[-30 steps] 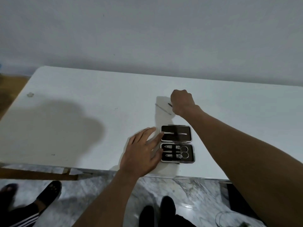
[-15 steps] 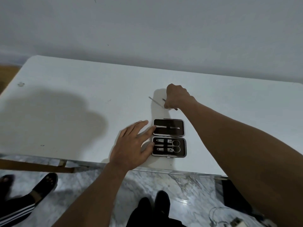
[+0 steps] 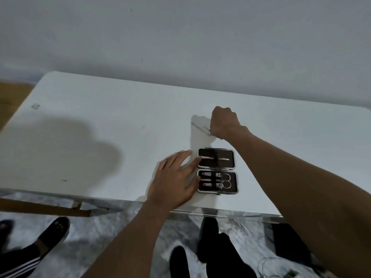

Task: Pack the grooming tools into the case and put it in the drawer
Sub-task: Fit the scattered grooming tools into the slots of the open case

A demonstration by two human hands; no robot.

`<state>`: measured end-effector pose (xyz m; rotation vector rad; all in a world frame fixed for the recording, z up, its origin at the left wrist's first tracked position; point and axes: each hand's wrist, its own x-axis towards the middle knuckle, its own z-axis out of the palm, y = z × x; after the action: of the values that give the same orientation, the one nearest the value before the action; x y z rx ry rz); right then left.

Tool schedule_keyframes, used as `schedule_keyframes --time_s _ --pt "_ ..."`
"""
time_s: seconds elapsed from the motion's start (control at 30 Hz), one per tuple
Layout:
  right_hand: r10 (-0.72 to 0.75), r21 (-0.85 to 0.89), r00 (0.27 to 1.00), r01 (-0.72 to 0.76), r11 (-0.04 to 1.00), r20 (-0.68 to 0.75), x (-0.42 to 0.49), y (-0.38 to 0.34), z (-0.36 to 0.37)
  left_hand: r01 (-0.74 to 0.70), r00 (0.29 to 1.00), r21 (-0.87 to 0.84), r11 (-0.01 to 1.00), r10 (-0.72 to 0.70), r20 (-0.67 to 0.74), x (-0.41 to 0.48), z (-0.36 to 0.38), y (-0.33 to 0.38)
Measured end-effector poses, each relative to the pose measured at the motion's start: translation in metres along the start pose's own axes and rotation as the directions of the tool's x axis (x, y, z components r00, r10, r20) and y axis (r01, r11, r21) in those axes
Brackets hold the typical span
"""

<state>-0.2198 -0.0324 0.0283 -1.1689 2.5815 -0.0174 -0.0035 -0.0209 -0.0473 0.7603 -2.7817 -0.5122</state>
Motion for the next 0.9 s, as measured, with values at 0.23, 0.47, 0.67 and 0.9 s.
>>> schedule_keyframes --time_s 0.23,0.47,0.67,0.9 --pt "-0.028 0.041 0.988 0.022 0.999 0.15 0.009 -0.001 -0.009 -0.011 1.0 0.015 1.0 0.01 0.007 0.0 -0.001 0.001" --pt "-0.034 0.082 0.984 0.02 0.996 0.177 0.008 0.005 -0.004 0.011 1.0 -0.014 1.0 -0.011 -0.009 0.0 -0.002 0.003" --pt "-0.027 0.073 0.989 0.017 0.997 0.143 0.002 0.003 -0.004 0.003 1.0 -0.006 1.0 -0.003 -0.031 0.0 -0.001 0.003" --pt "-0.042 0.159 0.996 0.028 0.987 0.084 -0.007 0.011 -0.002 -0.011 0.999 0.006 1.0 0.011 -0.049 0.0 -0.001 0.002"
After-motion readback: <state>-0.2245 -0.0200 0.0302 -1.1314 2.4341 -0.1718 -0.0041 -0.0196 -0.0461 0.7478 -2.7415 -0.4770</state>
